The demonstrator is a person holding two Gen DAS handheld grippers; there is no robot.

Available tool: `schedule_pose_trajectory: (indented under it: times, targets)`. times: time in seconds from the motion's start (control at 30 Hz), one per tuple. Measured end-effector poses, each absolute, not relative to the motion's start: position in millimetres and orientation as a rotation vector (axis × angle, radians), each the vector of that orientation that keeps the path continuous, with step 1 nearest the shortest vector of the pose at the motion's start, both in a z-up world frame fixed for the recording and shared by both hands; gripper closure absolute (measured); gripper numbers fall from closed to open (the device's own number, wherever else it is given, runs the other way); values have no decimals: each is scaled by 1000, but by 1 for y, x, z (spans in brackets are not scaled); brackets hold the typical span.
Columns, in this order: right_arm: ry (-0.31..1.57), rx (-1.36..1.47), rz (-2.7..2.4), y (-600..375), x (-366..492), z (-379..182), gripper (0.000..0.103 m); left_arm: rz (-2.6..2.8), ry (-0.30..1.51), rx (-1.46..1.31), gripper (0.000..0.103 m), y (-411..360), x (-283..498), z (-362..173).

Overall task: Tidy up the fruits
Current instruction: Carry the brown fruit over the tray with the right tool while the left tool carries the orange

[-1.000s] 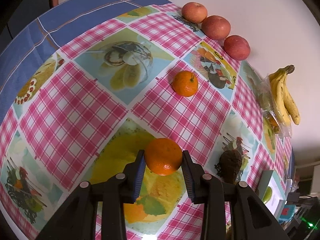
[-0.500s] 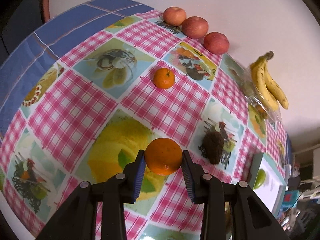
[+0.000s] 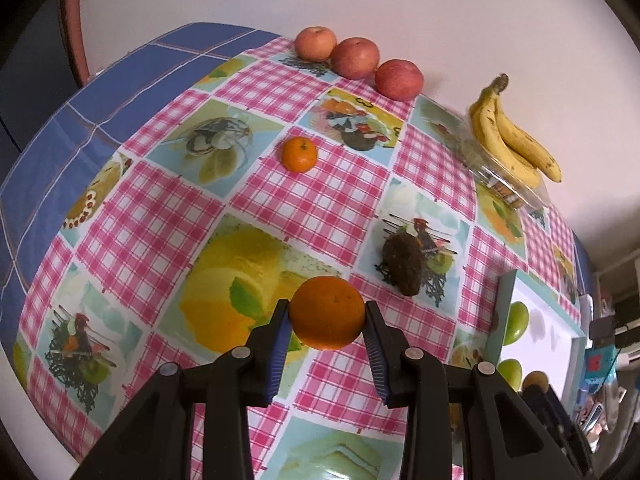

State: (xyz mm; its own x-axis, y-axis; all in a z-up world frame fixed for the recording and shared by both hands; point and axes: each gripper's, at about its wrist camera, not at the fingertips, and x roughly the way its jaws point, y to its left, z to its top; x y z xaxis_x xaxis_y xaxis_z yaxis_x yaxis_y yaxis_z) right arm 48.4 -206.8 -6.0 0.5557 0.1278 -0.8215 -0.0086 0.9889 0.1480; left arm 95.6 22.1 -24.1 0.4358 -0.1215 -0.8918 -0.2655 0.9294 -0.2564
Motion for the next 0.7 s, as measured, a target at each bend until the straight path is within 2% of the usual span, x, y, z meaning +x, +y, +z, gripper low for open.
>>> schedule_pose_trajectory:
  times: [0.27,0.7]
  targets:
    - [960,157,-97,-271,43,-1,75,14,1122,-329,65,-21,91,-14]
    - [934,378,-324,-396,17,-6,75,-256,1121,-180,65,-129,76,-3]
